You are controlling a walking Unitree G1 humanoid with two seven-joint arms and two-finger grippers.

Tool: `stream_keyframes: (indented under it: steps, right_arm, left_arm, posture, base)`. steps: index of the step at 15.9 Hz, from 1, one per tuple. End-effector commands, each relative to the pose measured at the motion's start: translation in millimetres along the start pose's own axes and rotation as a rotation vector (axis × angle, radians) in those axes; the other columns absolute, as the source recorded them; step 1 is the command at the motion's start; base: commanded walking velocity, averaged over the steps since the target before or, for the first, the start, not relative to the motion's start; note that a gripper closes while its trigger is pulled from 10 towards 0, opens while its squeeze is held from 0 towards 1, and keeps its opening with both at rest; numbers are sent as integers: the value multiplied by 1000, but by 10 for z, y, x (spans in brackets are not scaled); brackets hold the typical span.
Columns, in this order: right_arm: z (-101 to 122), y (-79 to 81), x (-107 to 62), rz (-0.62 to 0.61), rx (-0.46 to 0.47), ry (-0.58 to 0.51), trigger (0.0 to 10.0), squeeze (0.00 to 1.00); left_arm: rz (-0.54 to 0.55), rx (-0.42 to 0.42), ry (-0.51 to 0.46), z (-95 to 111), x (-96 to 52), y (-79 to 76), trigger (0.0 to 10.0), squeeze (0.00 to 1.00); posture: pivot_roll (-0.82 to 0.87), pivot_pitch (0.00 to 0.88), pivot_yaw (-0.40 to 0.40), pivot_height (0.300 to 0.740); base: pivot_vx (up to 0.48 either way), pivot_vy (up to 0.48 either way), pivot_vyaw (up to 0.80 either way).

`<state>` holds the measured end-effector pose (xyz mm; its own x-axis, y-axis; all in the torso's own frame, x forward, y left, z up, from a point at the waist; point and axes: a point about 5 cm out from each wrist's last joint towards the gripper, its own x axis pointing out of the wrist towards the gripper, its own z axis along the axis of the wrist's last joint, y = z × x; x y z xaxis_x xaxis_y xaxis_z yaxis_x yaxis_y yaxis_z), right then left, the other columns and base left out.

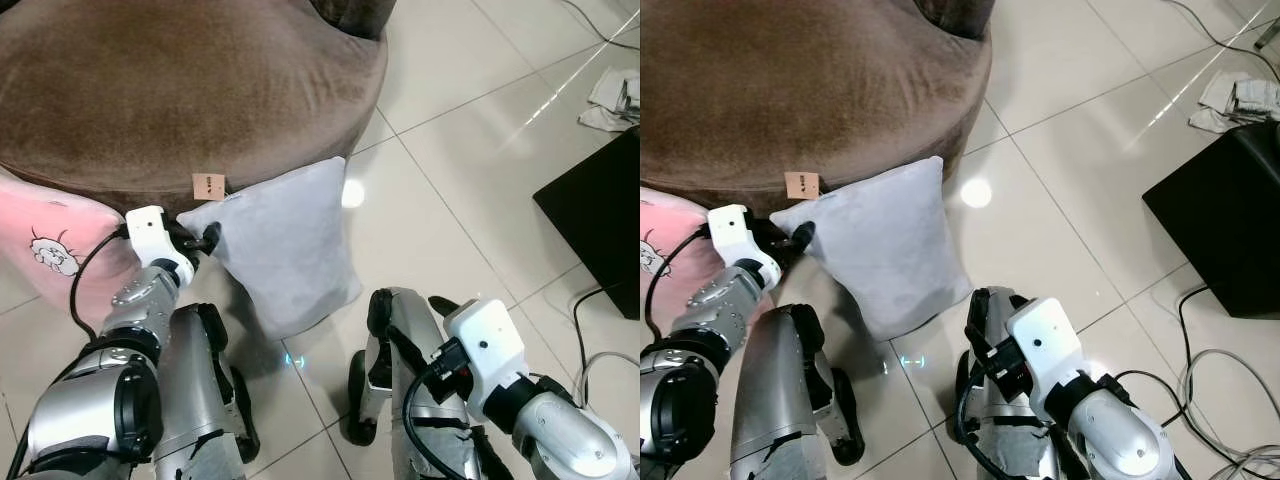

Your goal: Move the pillow to the sofa from floor

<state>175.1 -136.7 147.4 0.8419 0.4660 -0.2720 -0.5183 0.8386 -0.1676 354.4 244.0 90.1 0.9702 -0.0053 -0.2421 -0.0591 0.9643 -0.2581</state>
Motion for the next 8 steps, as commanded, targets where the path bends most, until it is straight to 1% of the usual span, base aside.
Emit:
stream_keyframes:
  steps: [1, 2, 3, 4, 5, 6, 8]
  right_arm:
    - [-31, 54, -62, 7, 20, 23, 10000, 0]
    - [-32, 65, -73, 8, 22, 25, 10000, 0]
    - [-24, 85, -103, 10, 25, 30, 10000, 0]
    - [-23, 85, -106, 10, 25, 32, 10000, 0]
    - [-24, 78, -111, 7, 28, 34, 10000, 0]
    - [-23, 72, -107, 4, 27, 35, 10000, 0]
    - [-20, 73, -111, 1, 25, 34, 10000, 0]
  left_arm:
    - [12, 9, 54, -114, -35, 46, 10000, 0]
    - [3, 3, 53, -114, -34, 40, 10000, 0]
    - [-27, -64, 41, -111, -28, 10, 4039, 0]
    - [-32, -76, 40, -110, -25, 3, 4039, 0]
    - [-42, -92, 41, -115, -23, -10, 0, 0]
    - [-41, -126, 44, -130, -22, -20, 0, 0]
    - [-38, -145, 40, -139, -22, -23, 0, 0]
  posture:
    - [-154, 451, -69, 505]
    - [-154, 451, -68, 505]
    - [-156, 450, -66, 505]
    - [-156, 450, -66, 505]
    - [-156, 452, -65, 505]
    - [-156, 452, -65, 505]
    - [-158, 451, -65, 505]
  base:
    - [0, 0, 0]
    - [0, 0, 0]
    - [0, 0, 0]
    - [0, 0, 0]
    - [0, 0, 0]
    - [0, 0, 0]
    - [0, 0, 0]
